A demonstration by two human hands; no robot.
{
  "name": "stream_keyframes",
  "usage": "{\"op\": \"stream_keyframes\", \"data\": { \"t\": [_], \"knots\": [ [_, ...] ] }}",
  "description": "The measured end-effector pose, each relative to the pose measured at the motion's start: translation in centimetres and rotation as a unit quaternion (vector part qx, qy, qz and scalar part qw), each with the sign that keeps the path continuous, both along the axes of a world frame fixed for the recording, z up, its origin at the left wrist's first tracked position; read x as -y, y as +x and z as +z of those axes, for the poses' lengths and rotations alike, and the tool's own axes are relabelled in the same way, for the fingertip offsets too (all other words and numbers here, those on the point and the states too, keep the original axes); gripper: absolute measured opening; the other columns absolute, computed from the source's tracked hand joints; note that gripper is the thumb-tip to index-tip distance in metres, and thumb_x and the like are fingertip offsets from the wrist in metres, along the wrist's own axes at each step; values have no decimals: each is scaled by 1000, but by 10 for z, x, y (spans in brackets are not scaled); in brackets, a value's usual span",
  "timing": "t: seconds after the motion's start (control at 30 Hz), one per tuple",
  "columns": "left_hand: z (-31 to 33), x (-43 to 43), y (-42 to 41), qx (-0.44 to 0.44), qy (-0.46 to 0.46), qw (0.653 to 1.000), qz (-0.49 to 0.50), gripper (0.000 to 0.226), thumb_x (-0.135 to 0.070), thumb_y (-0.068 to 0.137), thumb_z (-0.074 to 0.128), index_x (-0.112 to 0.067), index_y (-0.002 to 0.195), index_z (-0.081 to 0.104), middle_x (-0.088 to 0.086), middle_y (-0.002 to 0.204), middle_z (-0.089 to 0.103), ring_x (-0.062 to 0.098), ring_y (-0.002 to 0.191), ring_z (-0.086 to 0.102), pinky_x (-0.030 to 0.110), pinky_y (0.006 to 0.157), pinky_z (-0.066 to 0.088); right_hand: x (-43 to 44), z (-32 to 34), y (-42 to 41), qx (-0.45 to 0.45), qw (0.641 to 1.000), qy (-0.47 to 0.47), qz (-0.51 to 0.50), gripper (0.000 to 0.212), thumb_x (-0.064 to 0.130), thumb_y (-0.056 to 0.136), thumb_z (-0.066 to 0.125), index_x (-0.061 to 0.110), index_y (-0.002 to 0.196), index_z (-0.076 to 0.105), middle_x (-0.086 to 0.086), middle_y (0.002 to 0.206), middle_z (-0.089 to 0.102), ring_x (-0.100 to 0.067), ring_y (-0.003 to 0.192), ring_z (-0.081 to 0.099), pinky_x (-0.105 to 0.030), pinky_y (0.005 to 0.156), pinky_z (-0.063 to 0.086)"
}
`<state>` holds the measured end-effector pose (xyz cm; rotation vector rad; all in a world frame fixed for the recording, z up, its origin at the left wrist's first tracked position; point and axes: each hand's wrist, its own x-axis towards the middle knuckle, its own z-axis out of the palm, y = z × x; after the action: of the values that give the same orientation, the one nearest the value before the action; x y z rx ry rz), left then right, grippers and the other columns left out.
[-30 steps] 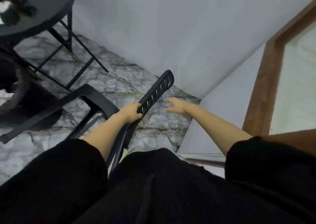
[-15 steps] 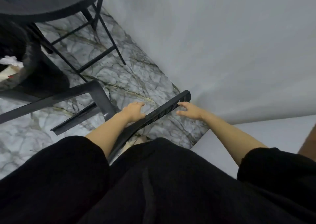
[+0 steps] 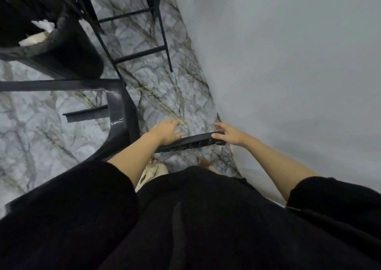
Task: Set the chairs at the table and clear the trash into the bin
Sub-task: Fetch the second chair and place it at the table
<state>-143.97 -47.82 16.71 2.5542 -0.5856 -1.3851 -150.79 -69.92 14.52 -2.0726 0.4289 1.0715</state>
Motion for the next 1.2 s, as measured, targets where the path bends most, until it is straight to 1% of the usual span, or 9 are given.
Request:
{"op": "stream_keyframes", "data": {
  "t": [0.13,0.23,0.33,0.47,0.67,0.83,0.93,1.1,1.2],
  "knots": [
    [1,26,-24,4,17,998,53,59,-35,96,44,-12,147,25,13,153,29,30,140,29,40,111,29,29,-5,1,-10,996,10,86,67,35,91,54,8,145,25,-11,153,25,-25,140,29,-34,114,25],
    [2,45,-38,8,13,998,55,58,-34,96,45,-13,146,26,11,152,32,29,139,31,39,110,31,45,-11,-3,-9,992,20,123,68,37,91,54,9,146,24,-11,154,25,-24,140,29,-33,113,24],
    [4,56,-46,9,12,999,43,58,-35,95,45,-13,146,27,11,150,34,28,138,33,40,109,31,57,-15,-13,-5,991,28,132,67,36,91,53,12,146,23,-10,152,28,-23,139,30,-32,112,25],
    [-3,59,-45,11,14,999,31,58,-35,95,45,-14,146,27,10,149,35,28,137,33,40,109,31,70,-24,-21,13,992,34,117,65,31,91,55,8,145,26,-13,150,32,-24,137,33,-31,111,27],
    [-40,63,-25,-8,27,999,14,57,-35,95,45,-16,145,26,10,151,33,27,139,31,39,110,29,80,-62,-21,40,991,24,127,62,32,91,55,11,143,28,-14,148,34,-26,136,33,-31,110,26],
    [-105,76,-11,-18,21,1000,9,57,-34,96,44,-11,145,27,14,152,31,28,140,30,36,112,27,86,-125,-16,77,993,37,82,73,37,84,63,16,144,28,-8,152,30,-22,140,29,-33,114,22],
    [-153,92,-8,-27,10,1000,-5,59,-35,96,44,-9,146,26,14,153,30,27,141,29,35,113,25,90,-173,-14,97,994,43,25,76,38,80,68,18,143,30,-7,151,32,-21,138,33,-35,114,25],
    [-226,111,-15,-43,-9,999,13,63,-37,94,48,-11,146,24,14,150,34,30,137,35,37,109,30,93,-243,-19,119,989,58,-60,67,39,83,64,21,140,36,-5,146,40,-20,134,38,-37,111,31],
    [-255,113,-19,5,-29,999,34,62,-41,93,48,-16,145,25,11,147,38,30,134,37,42,109,29,90,-269,-12,155,979,71,-109,58,37,85,62,21,137,41,-4,137,45,-15,125,43,-30,105,36]
  ]
}}
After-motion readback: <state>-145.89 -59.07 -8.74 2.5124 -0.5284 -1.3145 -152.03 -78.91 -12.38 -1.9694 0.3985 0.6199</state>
